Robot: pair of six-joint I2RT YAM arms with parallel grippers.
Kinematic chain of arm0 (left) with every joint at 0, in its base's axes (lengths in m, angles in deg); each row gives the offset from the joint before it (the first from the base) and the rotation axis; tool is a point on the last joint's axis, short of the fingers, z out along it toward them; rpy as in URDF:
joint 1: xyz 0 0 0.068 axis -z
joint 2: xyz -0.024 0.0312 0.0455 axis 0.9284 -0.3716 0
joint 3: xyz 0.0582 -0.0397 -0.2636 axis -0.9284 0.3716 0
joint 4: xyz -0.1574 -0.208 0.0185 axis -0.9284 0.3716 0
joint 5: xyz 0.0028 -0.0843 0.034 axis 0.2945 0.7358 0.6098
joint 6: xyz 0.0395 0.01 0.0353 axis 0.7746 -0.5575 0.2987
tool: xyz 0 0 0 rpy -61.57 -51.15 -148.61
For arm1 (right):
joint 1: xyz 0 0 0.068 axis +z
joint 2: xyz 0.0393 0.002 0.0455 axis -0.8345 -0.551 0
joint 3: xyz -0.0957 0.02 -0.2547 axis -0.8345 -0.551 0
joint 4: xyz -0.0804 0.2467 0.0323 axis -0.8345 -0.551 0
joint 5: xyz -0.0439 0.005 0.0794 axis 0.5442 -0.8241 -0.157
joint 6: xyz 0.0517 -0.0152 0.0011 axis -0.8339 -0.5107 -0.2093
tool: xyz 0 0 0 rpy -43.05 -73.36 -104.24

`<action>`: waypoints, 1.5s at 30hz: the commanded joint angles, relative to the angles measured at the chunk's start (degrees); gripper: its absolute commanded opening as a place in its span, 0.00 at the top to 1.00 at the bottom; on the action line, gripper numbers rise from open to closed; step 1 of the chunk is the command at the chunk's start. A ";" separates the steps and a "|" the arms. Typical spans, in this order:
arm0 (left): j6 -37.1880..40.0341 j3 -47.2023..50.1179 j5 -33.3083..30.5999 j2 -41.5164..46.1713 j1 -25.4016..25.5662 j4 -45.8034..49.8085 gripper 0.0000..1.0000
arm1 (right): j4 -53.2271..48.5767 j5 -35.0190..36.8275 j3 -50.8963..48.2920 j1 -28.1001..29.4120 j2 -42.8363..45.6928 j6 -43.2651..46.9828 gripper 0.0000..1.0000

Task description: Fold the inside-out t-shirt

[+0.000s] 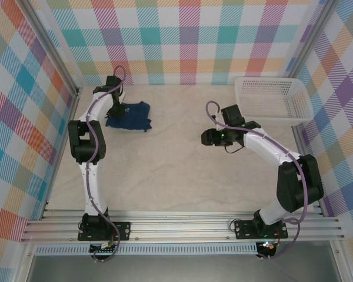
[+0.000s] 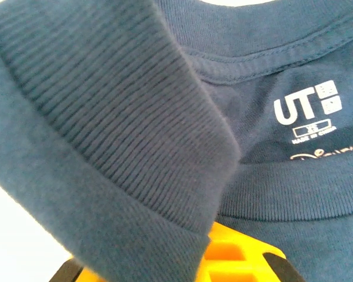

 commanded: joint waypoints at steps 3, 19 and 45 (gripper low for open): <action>4.83 -10.42 -11.60 -5.86 -1.99 6.65 1.00 | 0.46 -2.16 1.33 0.36 -2.44 0.10 0.44; -8.79 -8.76 -13.95 4.93 -3.04 5.13 0.32 | -4.32 9.43 3.88 0.99 1.53 3.82 0.42; -25.02 90.36 10.79 63.71 -1.27 -71.61 0.00 | 43.56 34.65 -33.17 -8.30 13.21 18.91 0.00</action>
